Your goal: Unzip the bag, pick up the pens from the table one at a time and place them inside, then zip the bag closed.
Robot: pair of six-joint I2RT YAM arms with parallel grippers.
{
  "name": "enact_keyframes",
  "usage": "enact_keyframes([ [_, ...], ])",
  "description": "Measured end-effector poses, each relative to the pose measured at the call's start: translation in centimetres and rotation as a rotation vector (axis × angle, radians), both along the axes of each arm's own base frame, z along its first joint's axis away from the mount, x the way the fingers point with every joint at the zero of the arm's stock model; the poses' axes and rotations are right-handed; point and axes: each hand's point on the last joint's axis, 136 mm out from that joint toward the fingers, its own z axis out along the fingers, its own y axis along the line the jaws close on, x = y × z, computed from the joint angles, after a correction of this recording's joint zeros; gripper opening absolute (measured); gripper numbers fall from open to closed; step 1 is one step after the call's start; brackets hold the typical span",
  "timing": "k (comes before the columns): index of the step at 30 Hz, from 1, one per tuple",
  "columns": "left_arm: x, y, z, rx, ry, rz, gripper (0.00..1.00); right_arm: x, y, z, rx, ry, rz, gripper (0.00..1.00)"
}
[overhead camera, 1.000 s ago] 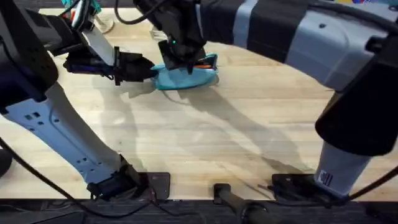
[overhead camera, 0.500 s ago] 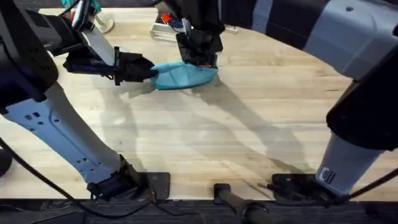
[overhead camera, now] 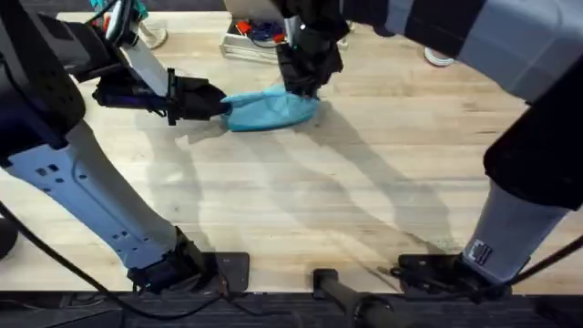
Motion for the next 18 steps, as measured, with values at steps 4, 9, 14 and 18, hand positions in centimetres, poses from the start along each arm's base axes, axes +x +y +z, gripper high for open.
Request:
enact_keyframes([
  [4, 0.0, 0.0, 0.0, 0.001, 0.001, 0.000, 0.042, 0.1, -1.5, -0.2, -0.006, 0.037, -0.023, 0.031],
  [9, 0.0, 0.1, 0.0, 0.002, 0.002, 0.001, 0.042, 0.3, -3.2, -0.4, -0.016, 0.071, -0.047, 0.031],
  [14, 0.0, 0.1, 0.0, 0.001, 0.001, 0.002, 0.042, 1.0, -4.5, -0.5, -0.013, 0.080, -0.072, 0.031],
  [18, 0.0, 0.1, 0.0, 0.001, 0.001, 0.002, 0.042, 1.4, -5.4, -0.5, -0.008, 0.087, -0.090, 0.031],
])
